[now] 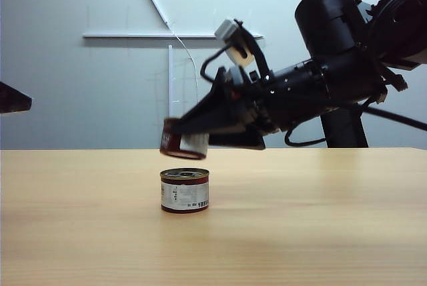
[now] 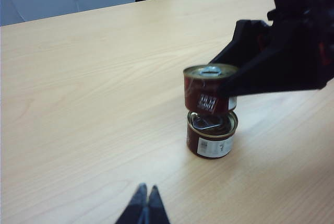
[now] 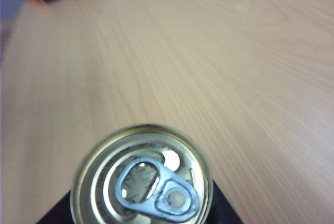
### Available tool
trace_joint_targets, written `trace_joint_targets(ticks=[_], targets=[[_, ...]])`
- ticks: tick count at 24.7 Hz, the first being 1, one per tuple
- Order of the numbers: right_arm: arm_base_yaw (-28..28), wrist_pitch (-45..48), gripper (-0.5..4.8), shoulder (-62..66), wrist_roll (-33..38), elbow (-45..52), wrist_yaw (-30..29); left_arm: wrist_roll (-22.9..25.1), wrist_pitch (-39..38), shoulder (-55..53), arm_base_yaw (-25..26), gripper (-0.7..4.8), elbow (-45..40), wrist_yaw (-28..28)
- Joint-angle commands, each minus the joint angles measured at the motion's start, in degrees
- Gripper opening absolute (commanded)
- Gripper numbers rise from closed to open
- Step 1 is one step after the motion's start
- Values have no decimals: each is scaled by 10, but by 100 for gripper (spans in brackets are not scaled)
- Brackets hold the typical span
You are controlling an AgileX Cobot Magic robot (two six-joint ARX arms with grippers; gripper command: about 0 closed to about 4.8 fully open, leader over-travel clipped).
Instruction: Stack a can of tomatoes on the right onto the can of tomatoes on the left.
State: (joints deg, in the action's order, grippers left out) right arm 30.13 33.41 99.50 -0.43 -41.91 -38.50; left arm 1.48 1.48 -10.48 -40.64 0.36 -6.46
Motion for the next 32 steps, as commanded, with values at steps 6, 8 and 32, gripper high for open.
trace_joint_targets(ticks=[6, 8, 32], targets=[[13, -26, 193, -6, -40, -3, 27, 0, 7, 0, 0, -2, 2, 1], [13, -31, 193, -6, -44, -3, 38, 0, 8, 0, 0, -2, 2, 1], [12, 78, 479, -89, -14, -4, 54, 0, 7, 0, 1, -2, 2, 1]])
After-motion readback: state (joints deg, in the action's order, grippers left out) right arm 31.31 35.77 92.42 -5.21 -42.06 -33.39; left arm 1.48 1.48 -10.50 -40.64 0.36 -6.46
